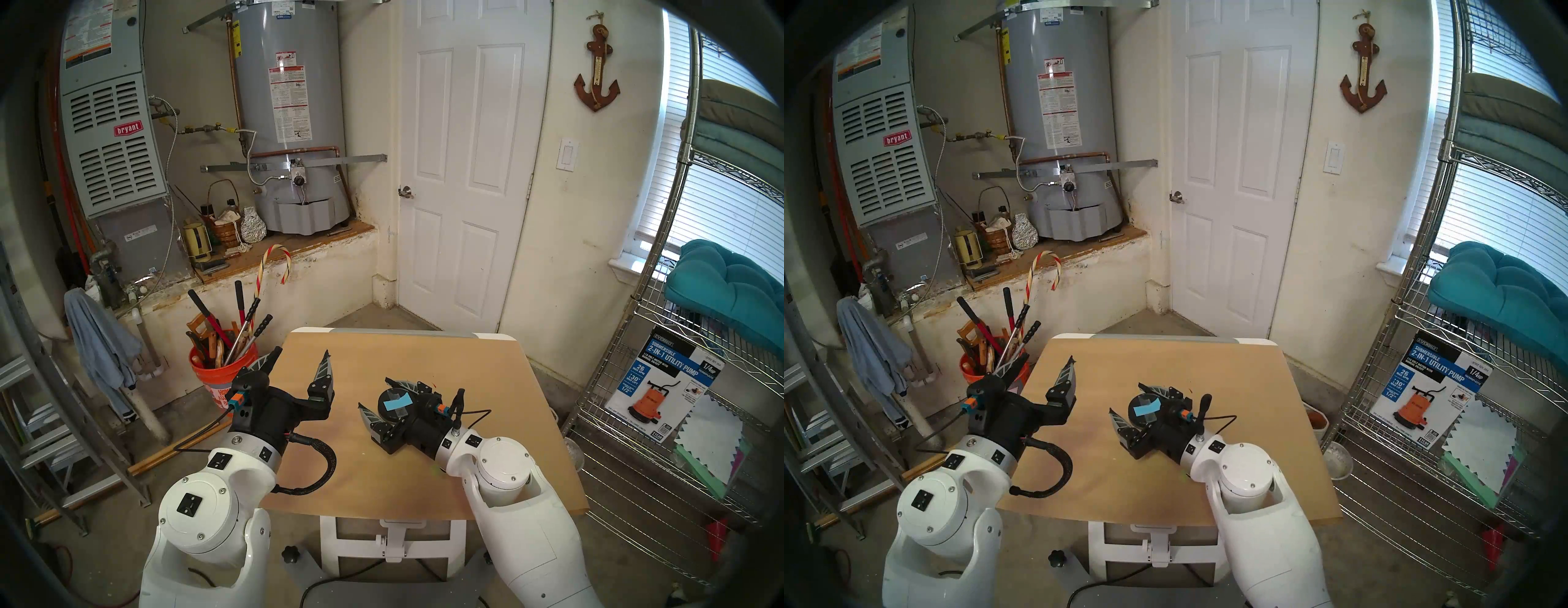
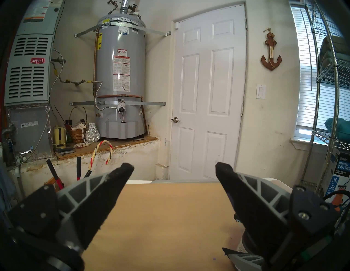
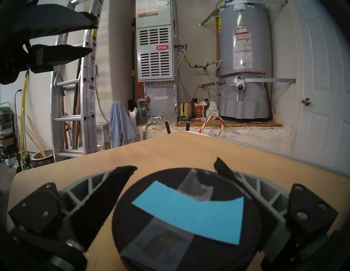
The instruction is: Open paint jar
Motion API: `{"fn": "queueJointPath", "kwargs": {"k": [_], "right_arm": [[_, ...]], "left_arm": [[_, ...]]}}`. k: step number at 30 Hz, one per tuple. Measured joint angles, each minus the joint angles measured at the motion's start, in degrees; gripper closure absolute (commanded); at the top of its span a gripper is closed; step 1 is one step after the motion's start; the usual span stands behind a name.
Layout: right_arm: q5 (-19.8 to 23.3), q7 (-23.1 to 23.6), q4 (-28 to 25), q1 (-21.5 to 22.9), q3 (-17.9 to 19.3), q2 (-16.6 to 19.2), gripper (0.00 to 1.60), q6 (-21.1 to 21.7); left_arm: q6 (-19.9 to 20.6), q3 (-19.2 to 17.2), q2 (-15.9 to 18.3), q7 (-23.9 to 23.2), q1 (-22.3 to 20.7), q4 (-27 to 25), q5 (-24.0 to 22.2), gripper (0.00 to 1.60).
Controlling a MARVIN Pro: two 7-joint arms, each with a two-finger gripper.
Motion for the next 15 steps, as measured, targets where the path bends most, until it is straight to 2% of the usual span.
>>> {"fn": "queueJointPath", "kwargs": {"k": [15], "right_arm": [[0.1,0.6,-0.1,0.0,0.2,0.0,0.00,0.2]], "left_arm": [[0.0,0.0,0.0,0.0,0.0,0.0,0.0,0.00]]}}
